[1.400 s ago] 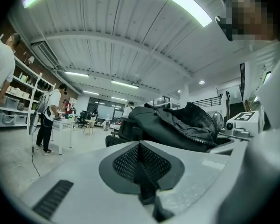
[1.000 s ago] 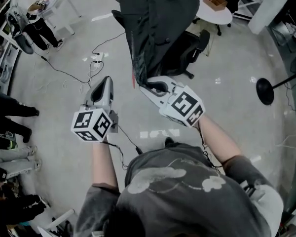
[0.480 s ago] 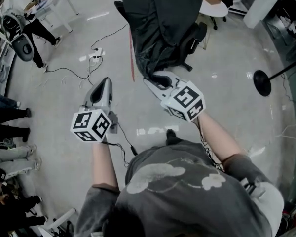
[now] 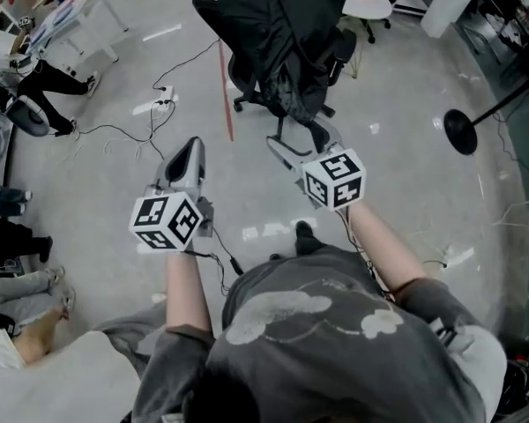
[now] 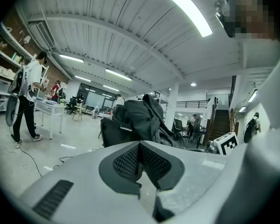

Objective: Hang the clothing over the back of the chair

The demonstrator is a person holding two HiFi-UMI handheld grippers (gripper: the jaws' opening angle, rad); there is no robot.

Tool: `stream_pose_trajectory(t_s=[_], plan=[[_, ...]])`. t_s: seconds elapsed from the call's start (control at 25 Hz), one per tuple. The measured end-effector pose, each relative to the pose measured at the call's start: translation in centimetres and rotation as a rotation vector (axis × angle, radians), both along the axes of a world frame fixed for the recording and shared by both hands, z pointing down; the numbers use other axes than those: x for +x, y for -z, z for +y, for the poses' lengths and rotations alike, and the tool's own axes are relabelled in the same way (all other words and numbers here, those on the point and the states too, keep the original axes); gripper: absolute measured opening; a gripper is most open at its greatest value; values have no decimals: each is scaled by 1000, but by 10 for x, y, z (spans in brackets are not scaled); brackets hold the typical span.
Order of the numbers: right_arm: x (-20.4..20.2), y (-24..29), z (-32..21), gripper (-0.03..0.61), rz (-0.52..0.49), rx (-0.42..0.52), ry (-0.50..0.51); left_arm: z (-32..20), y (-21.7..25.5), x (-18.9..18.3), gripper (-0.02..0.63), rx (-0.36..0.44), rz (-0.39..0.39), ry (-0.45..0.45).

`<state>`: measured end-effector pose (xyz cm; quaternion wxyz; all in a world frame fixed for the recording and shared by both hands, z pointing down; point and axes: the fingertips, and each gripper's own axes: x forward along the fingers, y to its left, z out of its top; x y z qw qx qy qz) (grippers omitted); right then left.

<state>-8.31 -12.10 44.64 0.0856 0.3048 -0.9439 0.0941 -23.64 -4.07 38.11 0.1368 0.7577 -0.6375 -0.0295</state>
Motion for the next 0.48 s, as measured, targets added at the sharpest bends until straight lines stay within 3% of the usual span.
stream_pose_trajectory(t_s=[0.16,0.32,0.48], plan=[[37,-22,-5,373,26,-82,-141,1,1,14,2,6,-3,-28],[56,-33,3,371,32,-150,-163,3,6,22,2,4,-2,-47],[71,-33,8,370,13,-158,-183,9,3,32,2,5,1,-60]])
